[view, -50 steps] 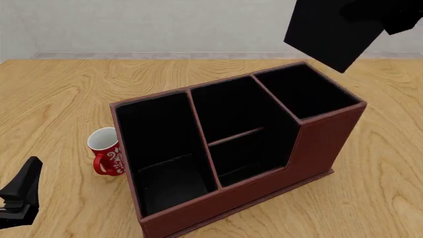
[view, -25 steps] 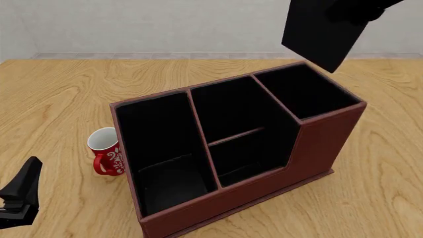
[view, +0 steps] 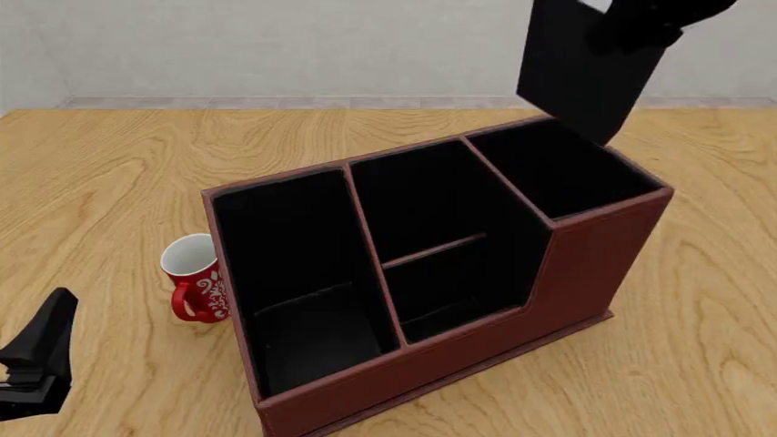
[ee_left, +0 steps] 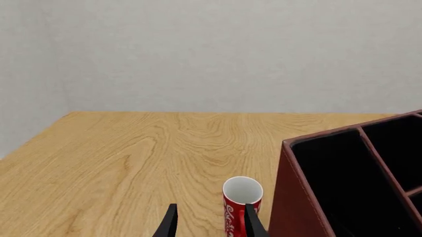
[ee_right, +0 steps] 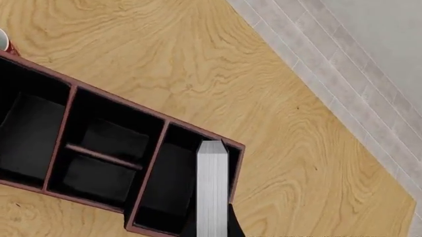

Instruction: Pick up the book and place it in the right compartment of the caddy.

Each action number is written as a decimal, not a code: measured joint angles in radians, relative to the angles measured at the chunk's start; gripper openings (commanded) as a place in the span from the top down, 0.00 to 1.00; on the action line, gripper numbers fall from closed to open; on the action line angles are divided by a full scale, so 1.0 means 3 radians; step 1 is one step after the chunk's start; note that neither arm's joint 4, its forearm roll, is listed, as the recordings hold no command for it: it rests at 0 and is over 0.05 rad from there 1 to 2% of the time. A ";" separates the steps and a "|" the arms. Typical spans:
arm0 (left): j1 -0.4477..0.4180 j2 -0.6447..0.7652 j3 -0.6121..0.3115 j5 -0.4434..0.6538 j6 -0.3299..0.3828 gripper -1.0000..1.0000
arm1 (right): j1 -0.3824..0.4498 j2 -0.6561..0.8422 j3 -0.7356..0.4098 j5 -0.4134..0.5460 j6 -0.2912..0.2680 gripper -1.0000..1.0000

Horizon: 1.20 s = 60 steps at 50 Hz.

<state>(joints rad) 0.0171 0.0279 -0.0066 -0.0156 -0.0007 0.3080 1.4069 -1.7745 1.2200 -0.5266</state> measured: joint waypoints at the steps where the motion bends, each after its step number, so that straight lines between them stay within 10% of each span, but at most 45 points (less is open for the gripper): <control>1: 0.0000 0.0000 0.0000 0.0000 0.0000 0.00 | 0.0001 0.0003 0.0003 0.0000 0.0008 1.00; 60: -0.0015 -0.0026 -0.0004 0.0030 0.0001 0.00 | -0.0012 -0.0053 0.0711 -0.0409 0.0301 1.00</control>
<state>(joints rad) 0.0127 0.0200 -0.0079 -0.0066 -0.0005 0.3045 1.3909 -1.5611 1.0972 -0.4363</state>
